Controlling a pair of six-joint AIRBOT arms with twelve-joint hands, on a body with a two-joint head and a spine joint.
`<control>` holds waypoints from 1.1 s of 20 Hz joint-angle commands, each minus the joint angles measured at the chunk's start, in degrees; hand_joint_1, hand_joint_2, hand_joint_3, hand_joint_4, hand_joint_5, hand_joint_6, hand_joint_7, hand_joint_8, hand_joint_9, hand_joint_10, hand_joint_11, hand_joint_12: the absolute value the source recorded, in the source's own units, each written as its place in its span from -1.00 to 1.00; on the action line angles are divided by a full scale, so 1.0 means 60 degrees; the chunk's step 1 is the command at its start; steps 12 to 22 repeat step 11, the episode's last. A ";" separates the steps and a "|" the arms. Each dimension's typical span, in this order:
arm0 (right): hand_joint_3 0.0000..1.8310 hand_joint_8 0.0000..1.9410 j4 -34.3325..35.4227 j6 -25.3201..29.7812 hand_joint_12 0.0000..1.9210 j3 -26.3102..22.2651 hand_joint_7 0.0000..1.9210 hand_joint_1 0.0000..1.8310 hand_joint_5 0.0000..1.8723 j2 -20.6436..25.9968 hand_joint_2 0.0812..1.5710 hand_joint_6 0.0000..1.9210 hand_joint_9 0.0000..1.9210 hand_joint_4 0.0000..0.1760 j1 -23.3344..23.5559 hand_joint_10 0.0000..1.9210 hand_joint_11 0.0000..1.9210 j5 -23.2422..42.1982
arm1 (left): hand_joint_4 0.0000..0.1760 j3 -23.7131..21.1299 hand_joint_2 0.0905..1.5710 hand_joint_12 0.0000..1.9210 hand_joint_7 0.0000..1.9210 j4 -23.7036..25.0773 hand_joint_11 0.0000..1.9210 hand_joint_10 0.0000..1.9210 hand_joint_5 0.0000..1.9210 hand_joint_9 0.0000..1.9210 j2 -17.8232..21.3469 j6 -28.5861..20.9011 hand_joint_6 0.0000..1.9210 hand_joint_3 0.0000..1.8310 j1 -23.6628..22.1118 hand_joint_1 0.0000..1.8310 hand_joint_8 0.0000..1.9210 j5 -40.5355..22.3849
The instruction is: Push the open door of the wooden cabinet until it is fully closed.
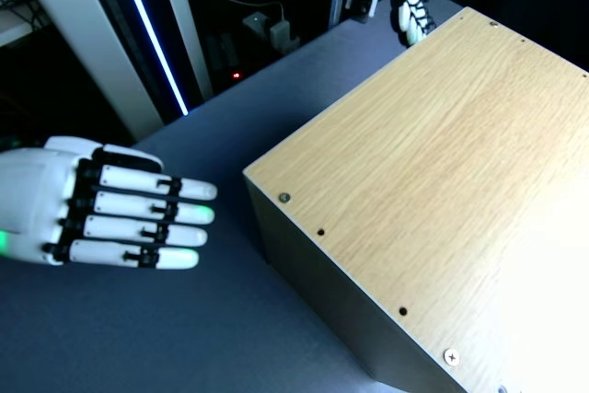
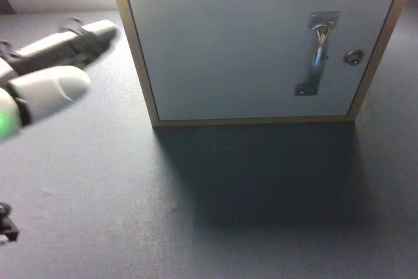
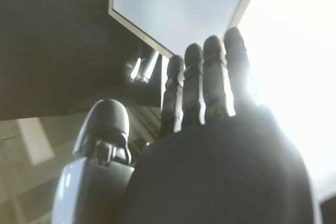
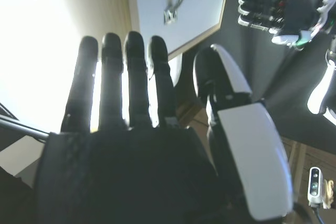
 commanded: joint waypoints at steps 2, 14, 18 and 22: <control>-1.00 -1.00 0.0303 0.0109 -0.46 -0.0012 -0.60 -0.30 -0.56 -0.0003 0.78 -1.00 -0.72 -1.00 0.0045 -1.00 -1.00 0.1335 | -0.78 -0.0073 0.84 -0.97 -0.81 -0.0593 -0.85 -0.99 -0.81 -0.82 0.0152 -0.0053 -0.99 -1.00 0.0216 -0.97 -0.99 -0.2143; -1.00 -1.00 0.0578 0.0109 -0.47 -0.0150 -0.54 -0.27 -0.55 0.0064 0.81 -1.00 -0.67 -1.00 0.0045 -0.99 -1.00 0.2271 | -0.76 -0.0121 0.74 -1.00 -0.81 -0.0908 -0.93 -1.00 -0.76 -0.87 0.0096 -0.0053 -1.00 -1.00 0.0470 -0.51 -1.00 -0.2834; -1.00 -1.00 0.0578 0.0109 -0.47 -0.0150 -0.54 -0.27 -0.55 0.0064 0.81 -1.00 -0.67 -1.00 0.0045 -0.99 -1.00 0.2271 | -0.76 -0.0121 0.74 -1.00 -0.81 -0.0908 -0.93 -1.00 -0.76 -0.87 0.0096 -0.0053 -1.00 -1.00 0.0470 -0.51 -1.00 -0.2834; -1.00 -1.00 0.0578 0.0109 -0.47 -0.0150 -0.54 -0.27 -0.55 0.0064 0.81 -1.00 -0.67 -1.00 0.0045 -0.99 -1.00 0.2271 | -0.76 -0.0121 0.74 -1.00 -0.81 -0.0908 -0.93 -1.00 -0.76 -0.87 0.0096 -0.0053 -1.00 -1.00 0.0470 -0.51 -1.00 -0.2834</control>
